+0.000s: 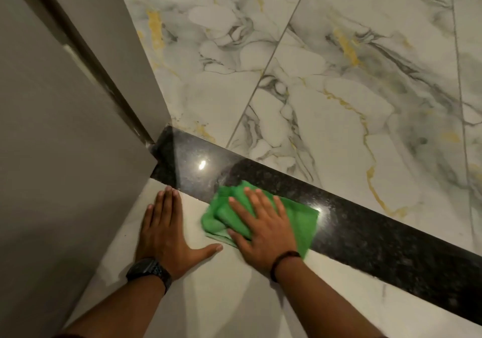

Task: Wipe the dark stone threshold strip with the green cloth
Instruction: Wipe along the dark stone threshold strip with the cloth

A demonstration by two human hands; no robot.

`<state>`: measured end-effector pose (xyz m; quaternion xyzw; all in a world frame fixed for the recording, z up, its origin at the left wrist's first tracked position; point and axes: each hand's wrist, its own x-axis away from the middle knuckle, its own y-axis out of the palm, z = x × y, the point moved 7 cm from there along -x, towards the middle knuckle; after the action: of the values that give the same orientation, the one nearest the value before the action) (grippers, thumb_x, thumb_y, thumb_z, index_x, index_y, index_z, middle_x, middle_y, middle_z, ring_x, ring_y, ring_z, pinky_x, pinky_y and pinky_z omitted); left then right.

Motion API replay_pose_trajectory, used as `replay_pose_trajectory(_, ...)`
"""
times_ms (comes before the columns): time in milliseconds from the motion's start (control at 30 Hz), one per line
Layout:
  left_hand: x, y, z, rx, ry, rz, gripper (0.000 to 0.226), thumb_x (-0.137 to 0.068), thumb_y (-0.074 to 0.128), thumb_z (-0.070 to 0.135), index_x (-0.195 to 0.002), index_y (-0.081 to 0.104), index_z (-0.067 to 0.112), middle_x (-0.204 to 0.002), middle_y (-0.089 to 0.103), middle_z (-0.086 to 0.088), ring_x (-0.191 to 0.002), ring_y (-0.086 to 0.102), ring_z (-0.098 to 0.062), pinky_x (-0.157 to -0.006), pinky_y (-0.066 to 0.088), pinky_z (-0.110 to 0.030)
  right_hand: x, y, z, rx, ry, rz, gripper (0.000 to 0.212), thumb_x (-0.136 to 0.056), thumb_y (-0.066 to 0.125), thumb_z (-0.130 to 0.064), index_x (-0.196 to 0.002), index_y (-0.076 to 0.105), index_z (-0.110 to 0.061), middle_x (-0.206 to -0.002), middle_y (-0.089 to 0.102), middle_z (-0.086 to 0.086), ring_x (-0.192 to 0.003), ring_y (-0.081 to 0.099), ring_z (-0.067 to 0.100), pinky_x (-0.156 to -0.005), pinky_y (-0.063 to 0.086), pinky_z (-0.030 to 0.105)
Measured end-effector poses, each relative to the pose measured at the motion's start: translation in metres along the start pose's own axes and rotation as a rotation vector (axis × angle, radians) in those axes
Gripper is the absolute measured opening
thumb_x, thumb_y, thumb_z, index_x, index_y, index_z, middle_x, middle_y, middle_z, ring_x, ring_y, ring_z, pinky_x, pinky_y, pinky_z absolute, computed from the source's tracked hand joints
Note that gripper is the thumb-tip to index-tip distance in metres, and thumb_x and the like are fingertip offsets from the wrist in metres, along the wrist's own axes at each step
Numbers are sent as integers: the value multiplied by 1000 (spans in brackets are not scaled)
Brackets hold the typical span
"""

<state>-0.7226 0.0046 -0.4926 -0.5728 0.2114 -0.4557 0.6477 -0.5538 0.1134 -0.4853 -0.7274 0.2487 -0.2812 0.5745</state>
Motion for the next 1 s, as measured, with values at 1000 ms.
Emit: replay_pose_trajectory(1000,-5,-4,-11,112,-54,26,145,-48,42,97,-152,-1,5,-161,6,-14,-148,6,-27,-117,11,-44,-140,1,-65,36,175,24,63,-93,24,-56,-150,4,-37,-160,12,5,-145,9,29,-115,2,55)
